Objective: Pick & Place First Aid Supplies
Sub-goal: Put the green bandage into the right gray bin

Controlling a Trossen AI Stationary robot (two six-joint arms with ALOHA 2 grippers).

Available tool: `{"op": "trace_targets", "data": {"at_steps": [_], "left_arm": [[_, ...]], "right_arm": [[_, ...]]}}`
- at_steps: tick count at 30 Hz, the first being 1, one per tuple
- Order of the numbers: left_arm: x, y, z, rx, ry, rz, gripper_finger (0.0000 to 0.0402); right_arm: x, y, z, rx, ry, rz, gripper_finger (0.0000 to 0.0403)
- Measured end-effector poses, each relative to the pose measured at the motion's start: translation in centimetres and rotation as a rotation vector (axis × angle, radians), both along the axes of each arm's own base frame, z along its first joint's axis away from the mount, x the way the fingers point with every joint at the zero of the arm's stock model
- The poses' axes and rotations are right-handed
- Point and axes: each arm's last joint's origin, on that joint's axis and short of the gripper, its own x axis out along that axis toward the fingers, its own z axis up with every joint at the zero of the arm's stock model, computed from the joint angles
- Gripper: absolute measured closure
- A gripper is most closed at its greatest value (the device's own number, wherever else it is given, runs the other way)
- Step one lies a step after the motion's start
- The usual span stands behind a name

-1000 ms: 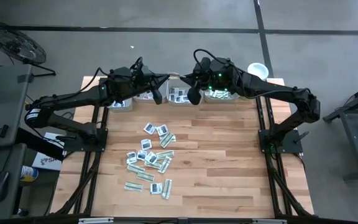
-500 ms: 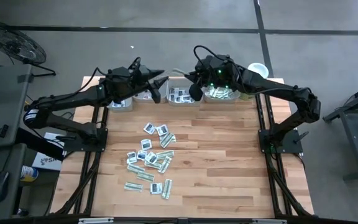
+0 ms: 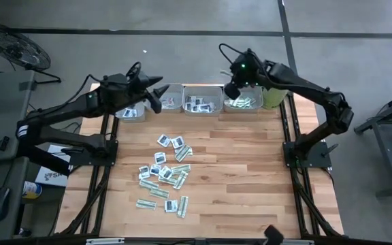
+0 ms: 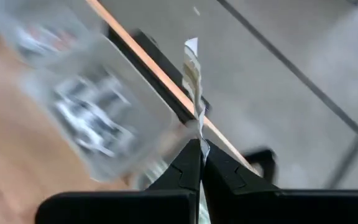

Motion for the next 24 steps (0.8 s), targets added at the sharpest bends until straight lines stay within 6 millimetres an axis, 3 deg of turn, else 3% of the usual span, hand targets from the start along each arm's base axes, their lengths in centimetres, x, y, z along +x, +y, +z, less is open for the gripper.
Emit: {"op": "trace_targets", "data": {"at_steps": [5, 12, 24], "left_arm": [[-0.4, -0.1, -0.7, -0.053, 0.058, 0.008, 0.0199], [-0.5, -0.2, -1.3, -0.109, 0.090, 0.010, 0.0199], [-0.7, -0.3, -1.9, -0.166, 0.136, -0.013, 0.0199]], "right_arm": [[-1.3, -2.3, -1.9, 0.076, 0.119, -0.081, 0.0403], [-1.6, -5.0, -4.9, 0.223, 0.159, -0.105, 0.0403], [-1.8, -7.6, -9.6, 0.540, 0.155, -0.085, 0.0402]]}}
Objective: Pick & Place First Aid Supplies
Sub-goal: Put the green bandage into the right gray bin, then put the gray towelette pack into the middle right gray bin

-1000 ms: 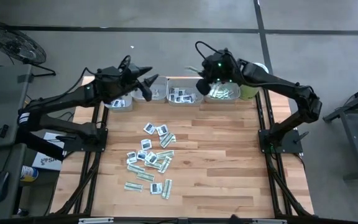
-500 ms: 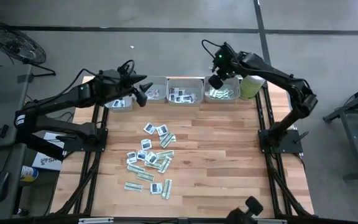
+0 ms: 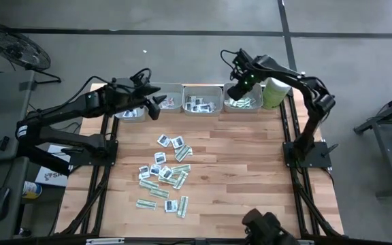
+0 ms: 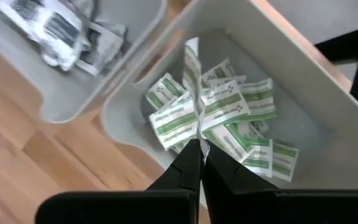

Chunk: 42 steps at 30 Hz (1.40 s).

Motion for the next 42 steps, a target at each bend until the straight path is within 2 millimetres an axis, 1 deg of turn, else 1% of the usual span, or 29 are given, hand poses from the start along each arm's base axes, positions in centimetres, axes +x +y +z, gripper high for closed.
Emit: {"op": "trace_targets", "data": {"at_steps": [7, 11, 14, 20, 24, 29, 33, 38, 42], "left_arm": [[-0.1, 0.0, -0.3, -0.017, 0.028, -0.003, 0.0199], [-0.2, -0.1, -0.6, -0.040, 0.044, 0.002, 0.0199], [-0.3, -0.1, -0.7, -0.048, 0.060, 0.004, 0.0199], [-0.5, -0.2, -1.1, -0.069, 0.091, 0.007, 0.0199], [-0.5, -0.2, -1.9, -0.096, 0.137, 0.015, 0.0199], [-0.1, -0.2, -5.2, -0.181, 0.186, 0.013, 0.0199], [-0.2, -0.3, -8.7, -0.292, 0.231, 0.031, 0.0199], [-0.7, -0.6, -13.0, -0.399, 0.302, 0.043, 0.0199], [-1.0, -0.8, -16.0, -0.467, 0.290, 0.066, 0.0199]], "right_arm": [[0.2, -1.2, -2.3, 0.050, 0.039, 0.001, 0.0403], [0.3, -1.4, -2.6, 0.036, 0.043, 0.000, 0.0393], [0.4, -1.5, -2.5, 0.013, 0.045, -0.004, 0.0373], [0.2, -1.6, -2.5, -0.022, 0.086, -0.018, 0.0318], [0.1, -1.7, -2.4, -0.056, 0.116, -0.035, 0.0286], [-0.3, -1.3, -0.8, -0.095, 0.088, -0.039, 0.0261], [-0.8, -0.8, 0.8, -0.133, 0.051, -0.030, 0.0247], [-1.3, 0.0, 2.7, -0.152, -0.014, -0.002, 0.0236], [-1.6, 0.7, 4.0, -0.157, -0.074, 0.018, 0.0233]]}}
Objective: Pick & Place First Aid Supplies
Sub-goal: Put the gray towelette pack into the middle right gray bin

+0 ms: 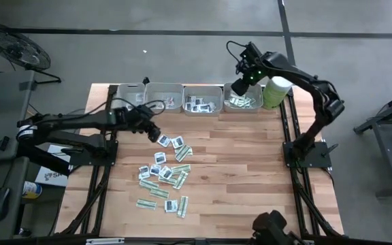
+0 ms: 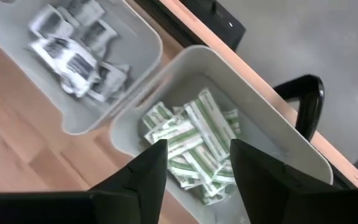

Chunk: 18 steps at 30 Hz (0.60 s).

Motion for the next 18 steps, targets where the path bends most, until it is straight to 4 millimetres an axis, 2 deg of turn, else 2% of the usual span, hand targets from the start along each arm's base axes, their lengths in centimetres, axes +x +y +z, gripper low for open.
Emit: {"op": "trace_targets", "data": {"at_steps": [6, 13, 18], "left_arm": [[-0.2, -0.2, -2.4, -0.008, -0.028, -0.025, 0.0199], [0.1, -0.1, -2.9, 0.177, 0.057, -0.304, 0.0199], [1.1, 0.0, -3.7, 0.227, 0.082, -0.464, 0.0199]], "right_arm": [[0.1, 1.0, 1.4, -0.051, -0.034, 0.053, 0.0233], [0.8, 1.8, 1.9, -0.097, -0.054, 0.120, 0.0233], [1.2, 2.1, 2.0, -0.101, -0.057, 0.139, 0.0233]]}}
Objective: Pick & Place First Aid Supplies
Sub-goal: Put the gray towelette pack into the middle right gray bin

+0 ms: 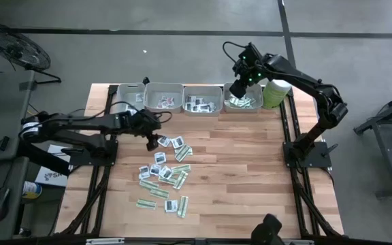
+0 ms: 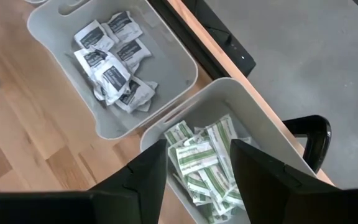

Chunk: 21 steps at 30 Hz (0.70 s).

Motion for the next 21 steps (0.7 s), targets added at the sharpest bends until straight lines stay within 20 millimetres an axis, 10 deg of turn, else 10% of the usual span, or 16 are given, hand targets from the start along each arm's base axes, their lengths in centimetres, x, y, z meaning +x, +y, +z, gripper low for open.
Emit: {"op": "trace_targets", "data": {"at_steps": [21], "left_arm": [[4.8, 1.3, -3.7, 0.039, 0.249, -0.246, 0.0200]], "right_arm": [[0.3, 0.5, -0.1, 0.002, 0.012, 0.026, 0.0233]]}}
